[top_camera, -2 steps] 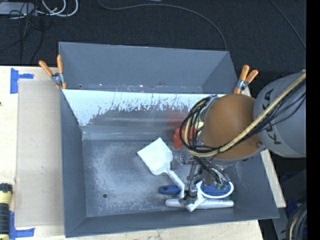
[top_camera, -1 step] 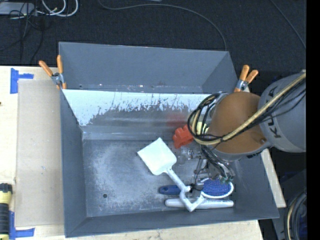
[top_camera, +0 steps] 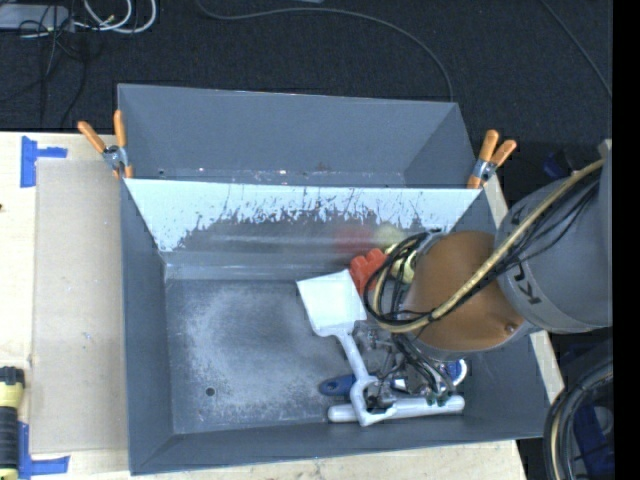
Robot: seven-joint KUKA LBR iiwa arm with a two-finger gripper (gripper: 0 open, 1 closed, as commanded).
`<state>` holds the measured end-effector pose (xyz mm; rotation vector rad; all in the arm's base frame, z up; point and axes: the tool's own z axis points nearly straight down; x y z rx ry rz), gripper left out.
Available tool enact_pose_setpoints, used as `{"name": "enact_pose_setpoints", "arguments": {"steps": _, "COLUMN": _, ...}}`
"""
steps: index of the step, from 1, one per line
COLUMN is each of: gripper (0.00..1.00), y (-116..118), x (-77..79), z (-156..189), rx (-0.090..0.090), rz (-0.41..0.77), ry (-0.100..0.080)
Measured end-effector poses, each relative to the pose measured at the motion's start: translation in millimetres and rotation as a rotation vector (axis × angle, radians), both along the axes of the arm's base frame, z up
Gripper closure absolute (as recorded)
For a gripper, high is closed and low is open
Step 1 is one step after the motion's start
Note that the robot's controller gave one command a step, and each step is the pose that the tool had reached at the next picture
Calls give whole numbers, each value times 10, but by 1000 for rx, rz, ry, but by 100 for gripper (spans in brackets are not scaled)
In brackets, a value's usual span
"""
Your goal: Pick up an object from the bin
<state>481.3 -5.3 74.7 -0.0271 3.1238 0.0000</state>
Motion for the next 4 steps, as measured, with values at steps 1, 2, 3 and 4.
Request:
{"name": "enact_pose_setpoints", "arguments": {"steps": 1, "gripper": 100, "y": -4, "x": 55, "z": -45, "rx": 5, "rz": -274, "ry": 14}}
{"name": "enact_pose_setpoints", "arguments": {"steps": 2, "gripper": 100, "y": -3, "x": 55, "z": -45, "rx": 5, "rz": -273, "ry": 14}}
{"name": "enact_pose_setpoints", "arguments": {"steps": 3, "gripper": 100, "y": -2, "x": 45, "z": -18, "rx": 5, "rz": -273, "ry": 18}}
{"name": "enact_pose_setpoints", "arguments": {"steps": 4, "gripper": 100, "y": -2, "x": 23, "z": 174, "rx": 4, "rz": -273, "ry": 26}}
